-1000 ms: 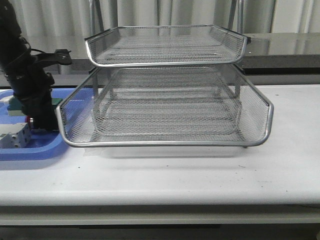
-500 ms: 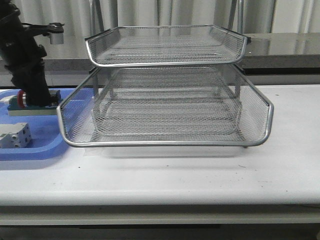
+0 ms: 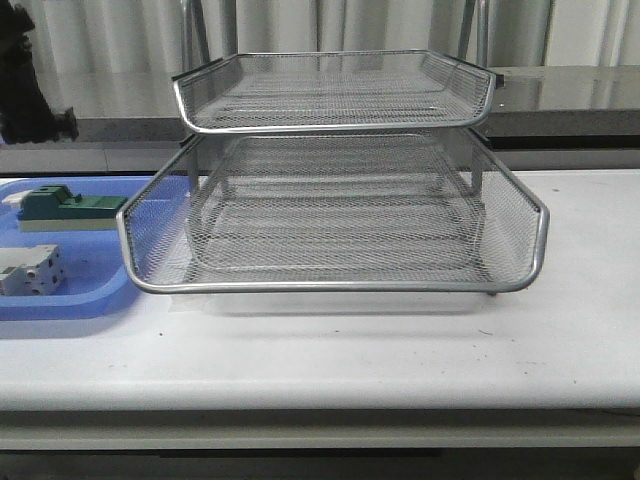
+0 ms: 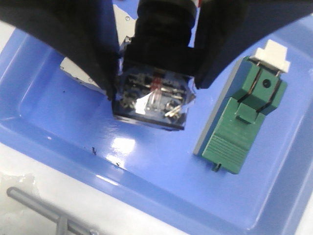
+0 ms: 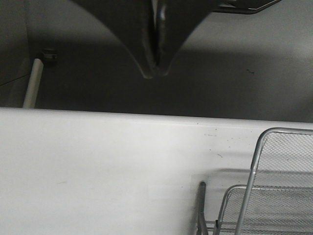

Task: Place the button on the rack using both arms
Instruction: 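Carry the button over the pulled-out tray and lower it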

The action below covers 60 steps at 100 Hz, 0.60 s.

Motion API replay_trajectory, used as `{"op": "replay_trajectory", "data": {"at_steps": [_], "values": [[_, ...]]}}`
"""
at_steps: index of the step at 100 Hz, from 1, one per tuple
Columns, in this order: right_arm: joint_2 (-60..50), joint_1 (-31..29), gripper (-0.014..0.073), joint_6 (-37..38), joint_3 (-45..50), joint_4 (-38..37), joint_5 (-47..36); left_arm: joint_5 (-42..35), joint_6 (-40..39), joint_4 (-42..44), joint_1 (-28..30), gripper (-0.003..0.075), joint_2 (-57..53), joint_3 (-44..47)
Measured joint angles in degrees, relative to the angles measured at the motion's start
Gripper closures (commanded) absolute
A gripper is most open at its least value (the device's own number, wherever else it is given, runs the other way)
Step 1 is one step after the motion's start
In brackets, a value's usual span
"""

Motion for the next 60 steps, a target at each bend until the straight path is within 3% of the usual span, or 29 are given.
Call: {"op": "replay_trajectory", "data": {"at_steps": [23, 60], "values": [[0.00, 0.00, 0.0664, 0.00, 0.00, 0.00, 0.00, 0.68, -4.51, -0.14, 0.00, 0.0647, -7.19, 1.54], [0.00, 0.00, 0.0664, 0.00, 0.00, 0.00, 0.00, 1.23, -5.17, 0.43, -5.71, 0.0647, -23.66, 16.09]]}}
